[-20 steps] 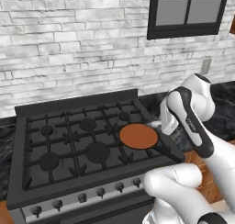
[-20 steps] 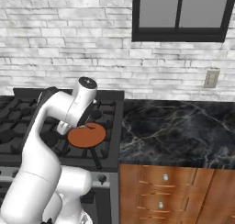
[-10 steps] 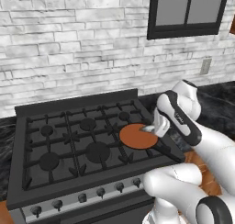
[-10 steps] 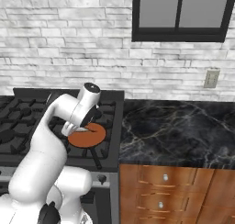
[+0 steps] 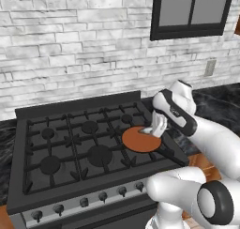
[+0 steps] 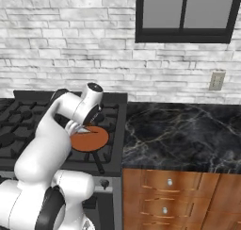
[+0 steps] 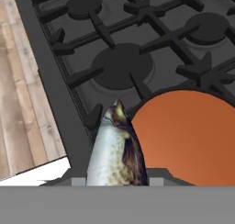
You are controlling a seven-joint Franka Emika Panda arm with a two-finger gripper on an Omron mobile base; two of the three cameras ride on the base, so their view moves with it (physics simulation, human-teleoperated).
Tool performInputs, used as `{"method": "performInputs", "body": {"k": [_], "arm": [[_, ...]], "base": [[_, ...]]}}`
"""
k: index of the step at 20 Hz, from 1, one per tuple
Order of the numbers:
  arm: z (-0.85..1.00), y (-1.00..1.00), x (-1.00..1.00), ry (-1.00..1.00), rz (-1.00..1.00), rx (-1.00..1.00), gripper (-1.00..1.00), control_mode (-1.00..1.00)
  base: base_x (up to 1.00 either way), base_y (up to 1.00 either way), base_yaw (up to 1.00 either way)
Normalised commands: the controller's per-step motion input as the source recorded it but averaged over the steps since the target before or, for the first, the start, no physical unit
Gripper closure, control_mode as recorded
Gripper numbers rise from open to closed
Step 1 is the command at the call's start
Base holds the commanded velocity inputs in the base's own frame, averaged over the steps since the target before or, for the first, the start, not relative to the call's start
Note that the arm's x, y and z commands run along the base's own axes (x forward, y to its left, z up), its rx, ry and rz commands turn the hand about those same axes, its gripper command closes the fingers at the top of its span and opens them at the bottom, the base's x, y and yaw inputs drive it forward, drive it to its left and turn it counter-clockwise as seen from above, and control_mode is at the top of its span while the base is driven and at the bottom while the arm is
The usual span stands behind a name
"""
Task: Retrieve the fish from the fridge and place it on the saucepan with marinade on the stove.
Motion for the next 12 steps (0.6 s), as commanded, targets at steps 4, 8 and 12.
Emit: {"method": "performInputs", "body": {"k": [4,8,12], "arm": [[-0.05,0.15,0.0,-0.1,0.0,0.0,1.0,-1.0],[-0.33,0.03,0.0,-0.1,0.0,0.0,1.0,-1.0],[-0.38,0.0,0.0,-0.13,0.0,0.0,1.0,-1.0]], "base": [[0.0,0.0,0.0],[0.0,0.0,0.0],[0.0,0.0,0.0]]}}
